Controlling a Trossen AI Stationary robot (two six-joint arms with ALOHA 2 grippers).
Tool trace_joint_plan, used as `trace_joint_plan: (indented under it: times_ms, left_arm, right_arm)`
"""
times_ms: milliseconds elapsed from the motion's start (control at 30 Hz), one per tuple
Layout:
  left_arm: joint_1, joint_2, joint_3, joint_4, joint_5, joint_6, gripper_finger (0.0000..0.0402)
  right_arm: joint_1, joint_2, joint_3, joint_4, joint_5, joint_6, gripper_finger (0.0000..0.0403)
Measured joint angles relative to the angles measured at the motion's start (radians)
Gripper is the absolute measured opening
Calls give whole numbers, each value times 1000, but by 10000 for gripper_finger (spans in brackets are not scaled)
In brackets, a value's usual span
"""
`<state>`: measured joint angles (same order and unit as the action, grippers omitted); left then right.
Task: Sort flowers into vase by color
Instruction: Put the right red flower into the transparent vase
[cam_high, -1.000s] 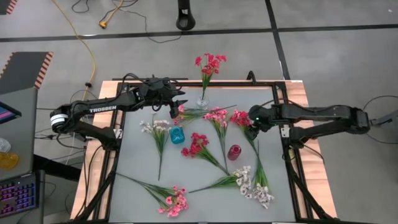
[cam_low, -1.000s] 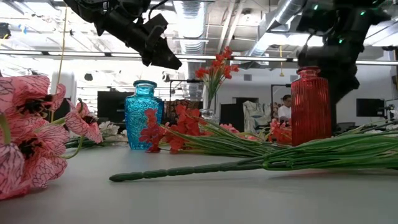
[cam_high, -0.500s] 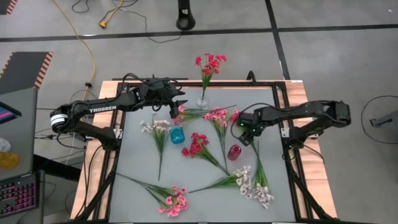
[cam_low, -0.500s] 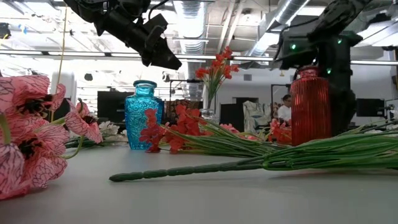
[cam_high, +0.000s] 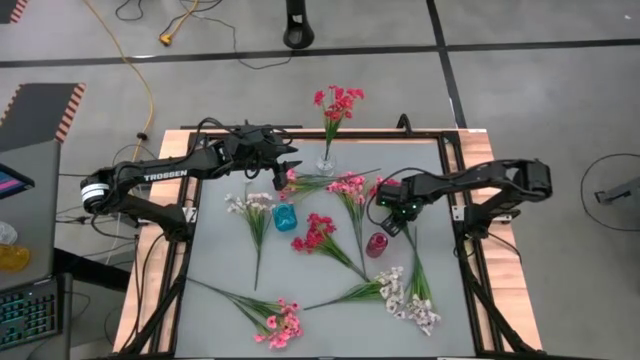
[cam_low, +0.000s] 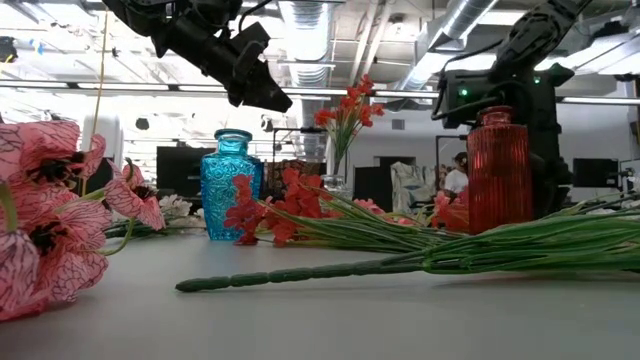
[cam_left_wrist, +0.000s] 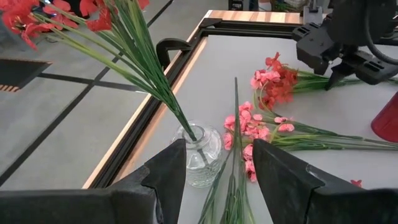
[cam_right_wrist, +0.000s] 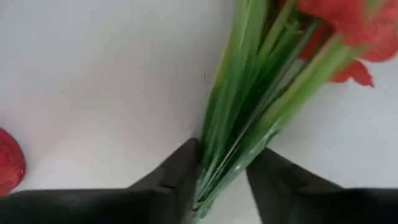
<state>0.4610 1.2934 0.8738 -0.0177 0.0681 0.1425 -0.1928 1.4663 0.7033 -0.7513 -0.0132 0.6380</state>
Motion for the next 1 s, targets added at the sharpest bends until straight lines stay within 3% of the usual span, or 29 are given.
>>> trace_joint_plan:
  times_ms: [167,267,533,1000]
  left_arm:
    - [0,0,0,0,0,0,174]
    - [0,0,0,0,0,0,174]
    - [0,0,0,1,0,-10,174]
    - [0,0,0,2,31,-12,174]
  right_arm:
    - [0,-30,0,5,0,-2,61]
    - [0,-48,0,3,0,-2,32]
    - [0,-134,37,2,0,-7,42]
    - [0,-250,243,7,23,-97,41]
